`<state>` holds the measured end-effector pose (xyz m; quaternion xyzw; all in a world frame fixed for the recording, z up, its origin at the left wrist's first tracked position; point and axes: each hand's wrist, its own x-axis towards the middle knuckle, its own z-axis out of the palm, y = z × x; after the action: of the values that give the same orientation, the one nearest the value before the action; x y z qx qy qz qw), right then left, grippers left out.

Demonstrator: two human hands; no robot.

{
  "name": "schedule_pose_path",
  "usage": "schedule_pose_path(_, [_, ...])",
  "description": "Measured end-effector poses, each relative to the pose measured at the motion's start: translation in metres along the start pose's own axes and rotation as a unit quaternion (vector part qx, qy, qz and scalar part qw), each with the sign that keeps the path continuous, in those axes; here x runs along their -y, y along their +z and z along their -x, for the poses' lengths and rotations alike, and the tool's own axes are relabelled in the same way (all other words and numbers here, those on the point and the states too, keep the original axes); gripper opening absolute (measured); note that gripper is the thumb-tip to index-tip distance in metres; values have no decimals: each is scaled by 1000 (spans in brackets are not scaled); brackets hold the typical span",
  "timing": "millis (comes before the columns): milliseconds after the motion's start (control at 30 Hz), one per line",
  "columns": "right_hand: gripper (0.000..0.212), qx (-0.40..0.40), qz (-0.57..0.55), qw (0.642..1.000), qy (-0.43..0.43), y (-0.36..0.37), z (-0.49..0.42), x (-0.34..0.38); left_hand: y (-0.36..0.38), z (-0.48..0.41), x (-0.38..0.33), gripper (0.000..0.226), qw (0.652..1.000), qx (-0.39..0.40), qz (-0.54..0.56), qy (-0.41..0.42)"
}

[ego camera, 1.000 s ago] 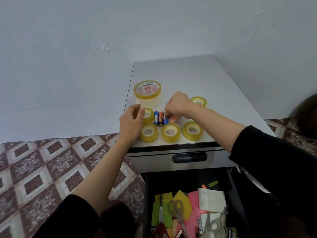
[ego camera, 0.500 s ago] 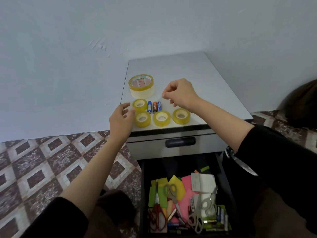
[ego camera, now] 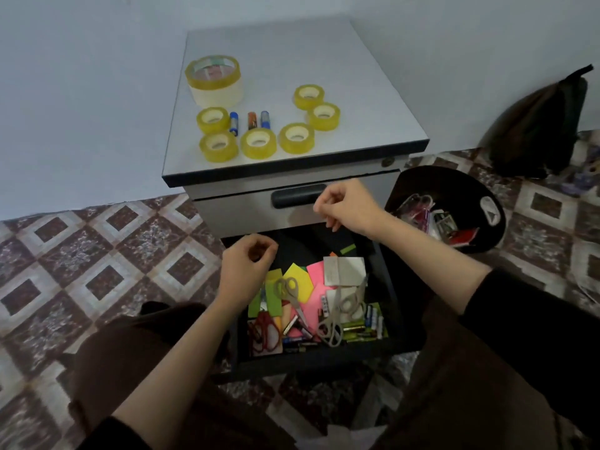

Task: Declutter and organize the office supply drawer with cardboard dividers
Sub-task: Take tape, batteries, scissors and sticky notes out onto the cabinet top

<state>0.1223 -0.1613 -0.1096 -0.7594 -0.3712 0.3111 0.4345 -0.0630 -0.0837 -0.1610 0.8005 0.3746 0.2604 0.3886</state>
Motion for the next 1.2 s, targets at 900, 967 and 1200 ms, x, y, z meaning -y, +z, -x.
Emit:
schedule_pose_path(900, [13, 343, 510, 782, 108, 45, 16, -176, 78, 18, 107, 17, 915, 340, -145, -160])
schedule_pose_path(967, [11, 349, 516, 778, 83, 44, 13, -180, 80, 23, 111, 19, 903, 362, -163, -162])
schedule_pose_path(1200, [21, 371, 557, 742, 42, 51, 12, -185, 86, 30, 126, 26, 892, 366, -190, -185])
